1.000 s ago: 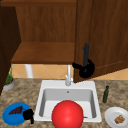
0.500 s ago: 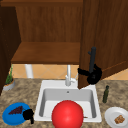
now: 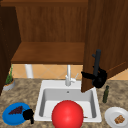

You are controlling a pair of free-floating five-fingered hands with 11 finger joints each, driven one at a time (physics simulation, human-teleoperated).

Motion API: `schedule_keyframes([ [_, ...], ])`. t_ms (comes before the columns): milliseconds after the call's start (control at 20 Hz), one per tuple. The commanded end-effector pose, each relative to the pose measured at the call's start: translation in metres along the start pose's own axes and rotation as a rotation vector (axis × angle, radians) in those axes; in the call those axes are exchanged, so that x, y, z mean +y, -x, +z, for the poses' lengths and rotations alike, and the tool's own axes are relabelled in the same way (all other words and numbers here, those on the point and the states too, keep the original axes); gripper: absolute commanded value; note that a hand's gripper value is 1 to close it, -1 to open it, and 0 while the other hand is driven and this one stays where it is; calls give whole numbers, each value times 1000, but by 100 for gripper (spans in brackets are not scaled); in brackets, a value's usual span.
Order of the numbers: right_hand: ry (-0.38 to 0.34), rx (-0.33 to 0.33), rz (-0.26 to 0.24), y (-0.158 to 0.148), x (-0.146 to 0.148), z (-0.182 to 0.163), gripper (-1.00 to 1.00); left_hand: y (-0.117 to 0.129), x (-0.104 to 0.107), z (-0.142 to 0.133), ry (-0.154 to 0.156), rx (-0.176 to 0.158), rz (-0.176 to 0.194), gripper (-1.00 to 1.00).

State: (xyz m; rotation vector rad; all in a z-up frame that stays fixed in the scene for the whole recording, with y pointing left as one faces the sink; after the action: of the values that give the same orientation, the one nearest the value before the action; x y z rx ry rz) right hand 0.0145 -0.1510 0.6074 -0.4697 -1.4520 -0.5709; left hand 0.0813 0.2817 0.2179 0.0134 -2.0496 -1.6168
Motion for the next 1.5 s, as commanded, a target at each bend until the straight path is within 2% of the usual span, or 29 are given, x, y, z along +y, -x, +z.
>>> schedule_keyframes([
  [0, -5, 22, -28, 0, -29, -6, 100, 0, 0, 0, 0, 0, 0, 0],
  [200, -55, 31, -42, 5, -51, -5, 100, 0, 0, 0, 0, 0, 0, 0],
  [550, -142, -2, -41, -1, -93, -12, 100, 0, 0, 0, 0, 0, 0, 0],
  [900, -223, 15, -33, -3, -138, -11, 100, 0, 0, 0, 0, 0, 0, 0],
  [1450, -379, 19, -46, -7, -211, -33, 100, 0, 0, 0, 0, 0, 0, 0],
])
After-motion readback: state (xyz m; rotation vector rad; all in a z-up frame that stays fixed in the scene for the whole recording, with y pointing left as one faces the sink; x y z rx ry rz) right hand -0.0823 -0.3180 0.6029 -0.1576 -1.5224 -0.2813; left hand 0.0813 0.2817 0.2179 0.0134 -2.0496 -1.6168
